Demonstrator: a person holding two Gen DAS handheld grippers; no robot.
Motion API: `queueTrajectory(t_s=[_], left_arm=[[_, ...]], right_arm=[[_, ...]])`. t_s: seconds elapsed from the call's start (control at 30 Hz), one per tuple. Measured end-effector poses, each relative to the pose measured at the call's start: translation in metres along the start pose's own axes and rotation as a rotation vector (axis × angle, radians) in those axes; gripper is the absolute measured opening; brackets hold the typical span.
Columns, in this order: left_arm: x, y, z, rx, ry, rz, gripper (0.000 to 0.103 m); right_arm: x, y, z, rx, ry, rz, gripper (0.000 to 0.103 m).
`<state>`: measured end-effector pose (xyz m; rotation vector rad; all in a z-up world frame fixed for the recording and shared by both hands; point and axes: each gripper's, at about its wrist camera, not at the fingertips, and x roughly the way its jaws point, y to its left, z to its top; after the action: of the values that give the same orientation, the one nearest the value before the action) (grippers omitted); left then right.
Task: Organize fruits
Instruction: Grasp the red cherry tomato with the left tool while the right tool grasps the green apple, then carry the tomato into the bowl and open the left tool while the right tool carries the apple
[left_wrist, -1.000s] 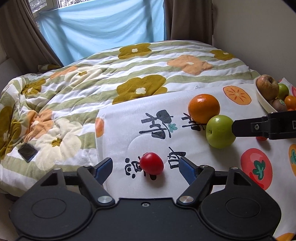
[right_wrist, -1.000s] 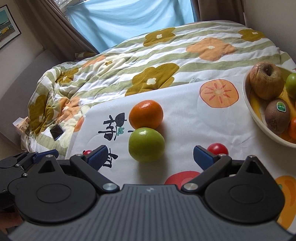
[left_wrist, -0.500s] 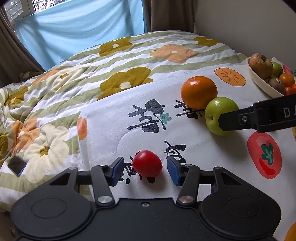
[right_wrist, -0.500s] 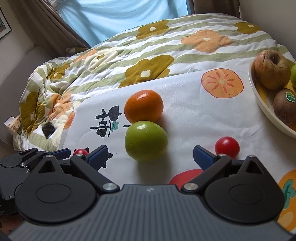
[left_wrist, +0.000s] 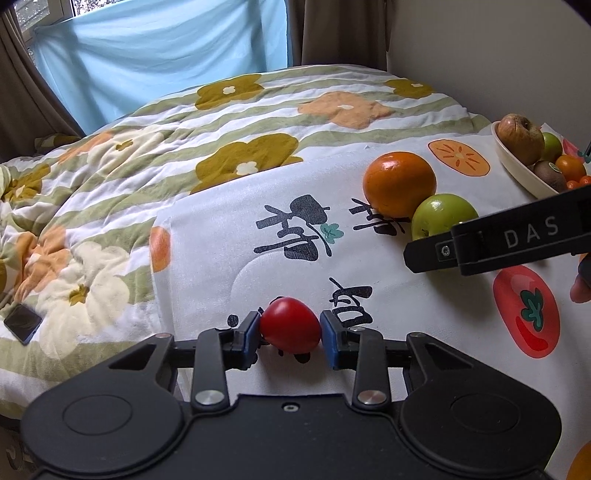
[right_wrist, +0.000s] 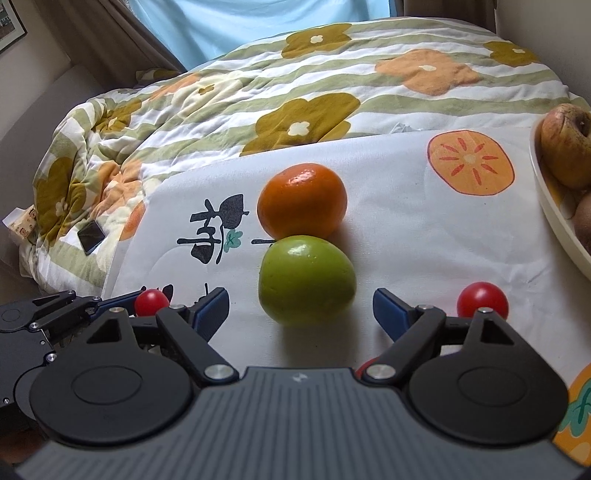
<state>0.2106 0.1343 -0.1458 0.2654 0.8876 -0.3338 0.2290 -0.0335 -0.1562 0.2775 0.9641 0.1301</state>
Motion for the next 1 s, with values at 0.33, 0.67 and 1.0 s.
queueTrajectory(t_s=[0.33, 0.67, 1.0], left_arm=[[-0.005, 0.000, -0.007, -0.042, -0.003, 0.027, 0.038], [-0.022, -0.006, -0.014, -0.094, -0.020, 0.063, 0.038], [-0.064, -0.015, -0.019, -0.137, -0.045, 0.171, 0.039]], right_arm=[[0.007, -0.001, 0.006, 0.017, -0.005, -0.022, 0.079], [-0.006, -0.003, 0.006, -0.006, -0.023, -0.011, 0.071], [-0.045, -0.008, 0.003, -0.054, -0.058, 0.040, 0.071]])
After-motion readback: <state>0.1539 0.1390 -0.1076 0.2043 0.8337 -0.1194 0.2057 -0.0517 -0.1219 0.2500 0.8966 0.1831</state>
